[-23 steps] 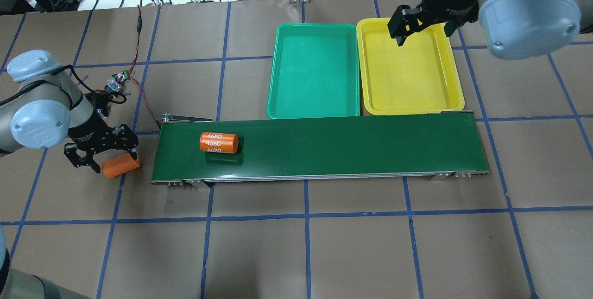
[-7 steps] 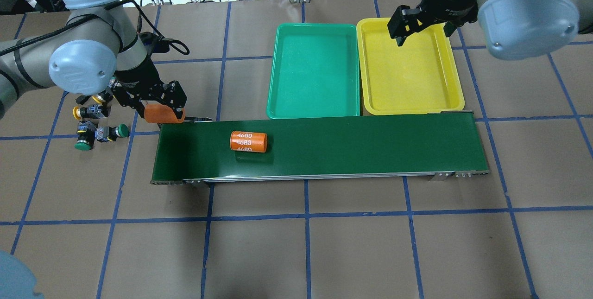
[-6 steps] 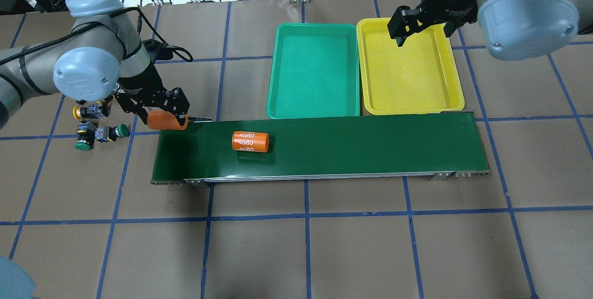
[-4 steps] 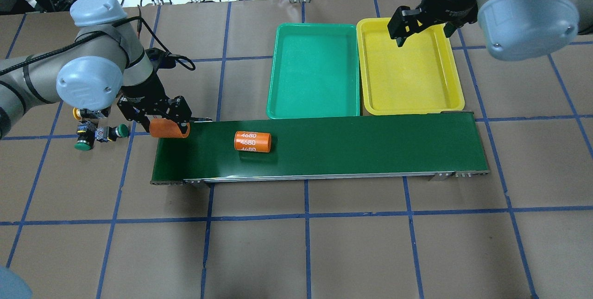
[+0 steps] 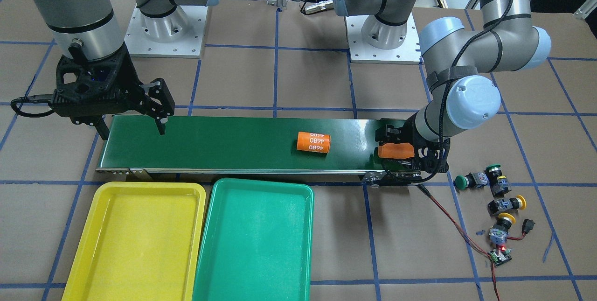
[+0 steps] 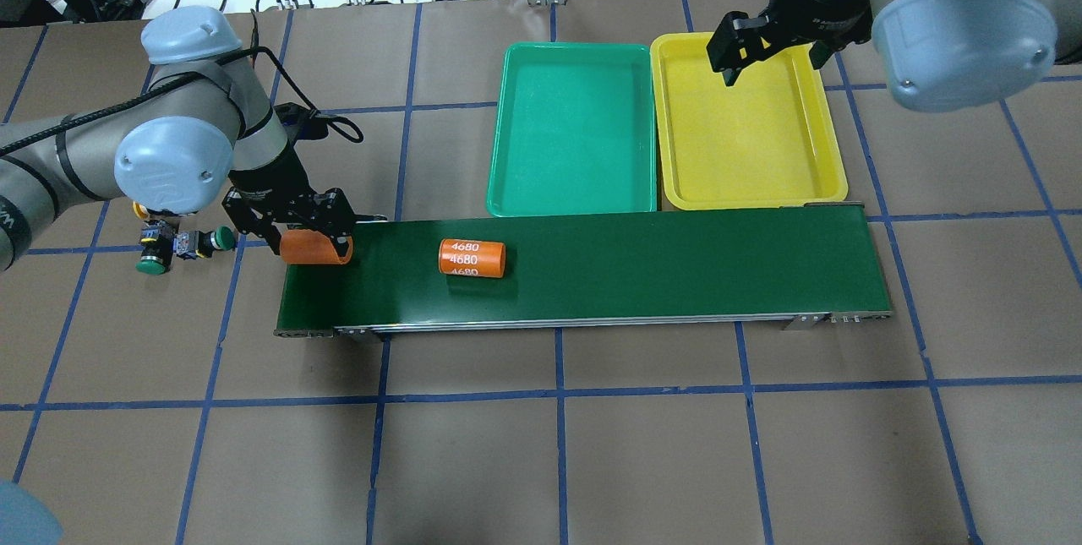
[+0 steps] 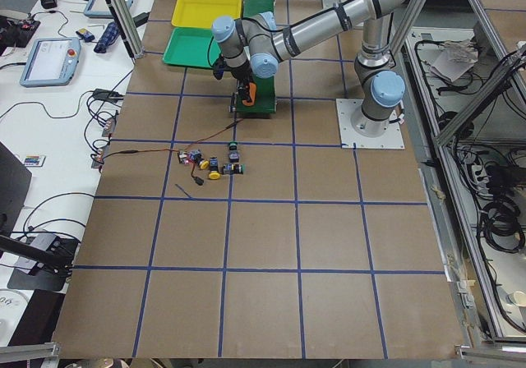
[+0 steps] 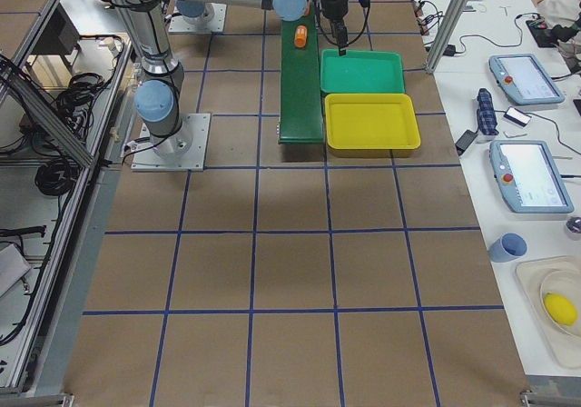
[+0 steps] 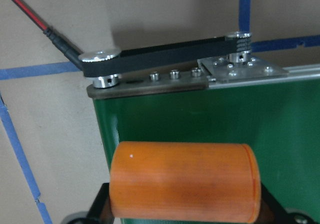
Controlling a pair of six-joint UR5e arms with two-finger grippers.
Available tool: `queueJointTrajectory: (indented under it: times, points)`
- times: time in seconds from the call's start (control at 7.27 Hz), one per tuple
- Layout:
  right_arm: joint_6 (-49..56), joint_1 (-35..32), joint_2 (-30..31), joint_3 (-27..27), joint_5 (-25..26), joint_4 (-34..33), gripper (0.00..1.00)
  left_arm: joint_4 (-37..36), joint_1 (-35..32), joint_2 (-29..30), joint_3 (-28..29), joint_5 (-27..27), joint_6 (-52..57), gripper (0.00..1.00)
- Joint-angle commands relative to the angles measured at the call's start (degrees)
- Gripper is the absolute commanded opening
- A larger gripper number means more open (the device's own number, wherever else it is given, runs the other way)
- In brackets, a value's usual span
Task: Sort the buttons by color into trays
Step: 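Place the second orange cell on the belt and open the left gripper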
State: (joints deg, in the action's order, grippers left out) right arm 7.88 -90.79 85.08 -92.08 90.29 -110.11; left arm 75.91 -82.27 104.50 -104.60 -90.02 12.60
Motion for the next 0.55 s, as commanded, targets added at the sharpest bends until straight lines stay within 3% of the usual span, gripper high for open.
queueJointTrajectory:
  times: [0.0,0.41]
  points:
    - [-0.1,-0.1,0.1,0.4,-0.1,-0.2,1.0,0.1,-0.1,-1.5,1.1,0.6,0.0,1.0]
    - [0.0,-0.1,0.0,-0.2,0.1,0.0,1.0,1.1,2.7,-2.5,7.5,-0.3,1.0,1.0]
